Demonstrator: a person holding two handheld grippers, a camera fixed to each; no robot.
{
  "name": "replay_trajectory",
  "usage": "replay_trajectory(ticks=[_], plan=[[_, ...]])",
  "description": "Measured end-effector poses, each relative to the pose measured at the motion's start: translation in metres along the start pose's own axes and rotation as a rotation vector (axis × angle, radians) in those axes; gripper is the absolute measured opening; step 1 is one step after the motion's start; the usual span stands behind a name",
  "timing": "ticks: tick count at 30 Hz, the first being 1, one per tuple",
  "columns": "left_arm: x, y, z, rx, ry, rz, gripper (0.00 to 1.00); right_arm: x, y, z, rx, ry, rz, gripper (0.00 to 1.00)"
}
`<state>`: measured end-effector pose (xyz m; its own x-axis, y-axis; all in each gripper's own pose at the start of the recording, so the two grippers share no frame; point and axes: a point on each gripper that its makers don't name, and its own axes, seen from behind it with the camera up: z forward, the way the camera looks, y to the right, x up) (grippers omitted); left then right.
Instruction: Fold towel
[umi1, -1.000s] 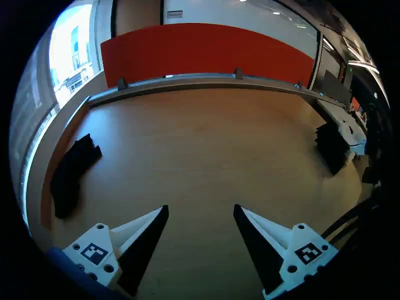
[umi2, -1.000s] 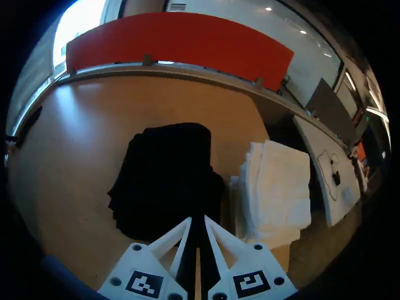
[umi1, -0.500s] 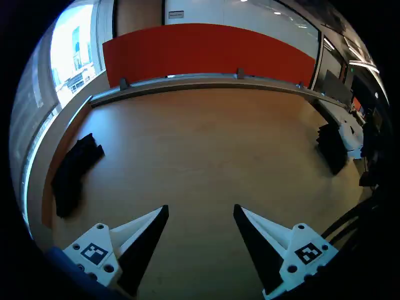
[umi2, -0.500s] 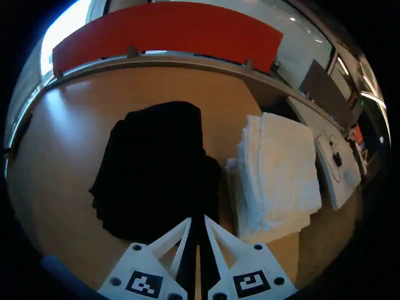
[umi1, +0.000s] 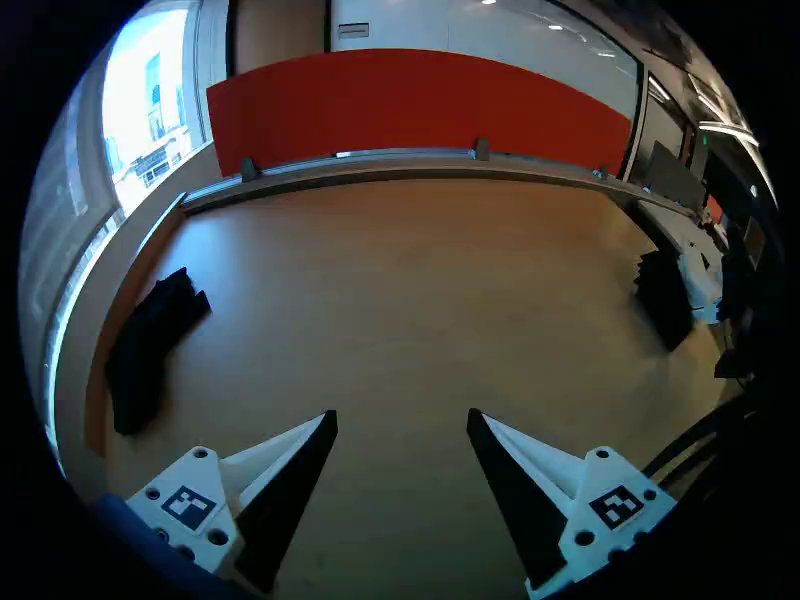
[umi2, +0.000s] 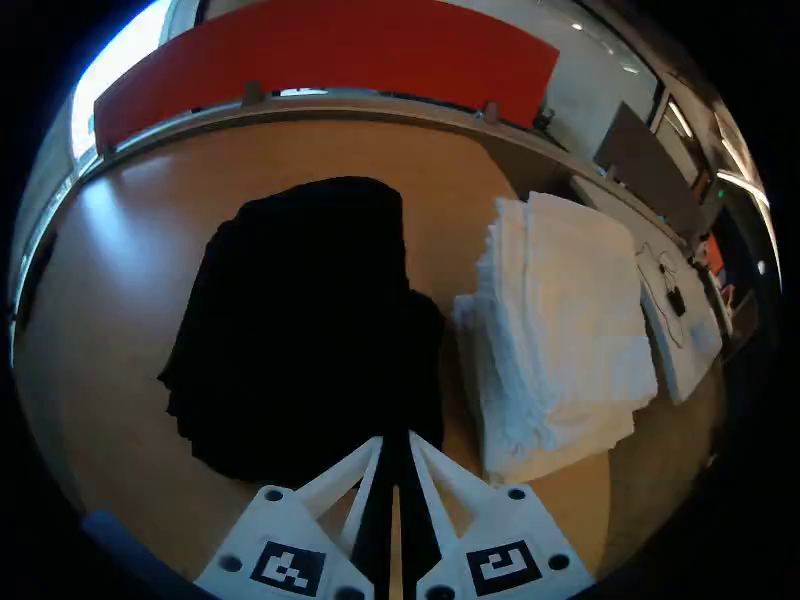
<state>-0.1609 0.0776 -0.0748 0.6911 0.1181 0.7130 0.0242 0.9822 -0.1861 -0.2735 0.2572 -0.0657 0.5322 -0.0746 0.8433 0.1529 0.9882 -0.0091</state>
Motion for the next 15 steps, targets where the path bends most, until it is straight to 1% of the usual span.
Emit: replay_trajectory(ticks=[8,14,15], plan=[[-0.0006,0.0003,0.0004,-0.001,-0.002,0.0,0.96,0.0008,0.0009,-0.0003,-0.01,0.007,0.0,0.05],[0.0012,-0.0018,-0.0006,0.001,0.004,0.001,0.97,0.002,0.0051,-0.0065,-0.03,0.027,0.012,0.28],[0.0014,-0.0023,-0.0006,0.002,0.004,0.001,0.97,0.002,0.0057,-0.0079,-0.033,0.031,0.012,0.34]])
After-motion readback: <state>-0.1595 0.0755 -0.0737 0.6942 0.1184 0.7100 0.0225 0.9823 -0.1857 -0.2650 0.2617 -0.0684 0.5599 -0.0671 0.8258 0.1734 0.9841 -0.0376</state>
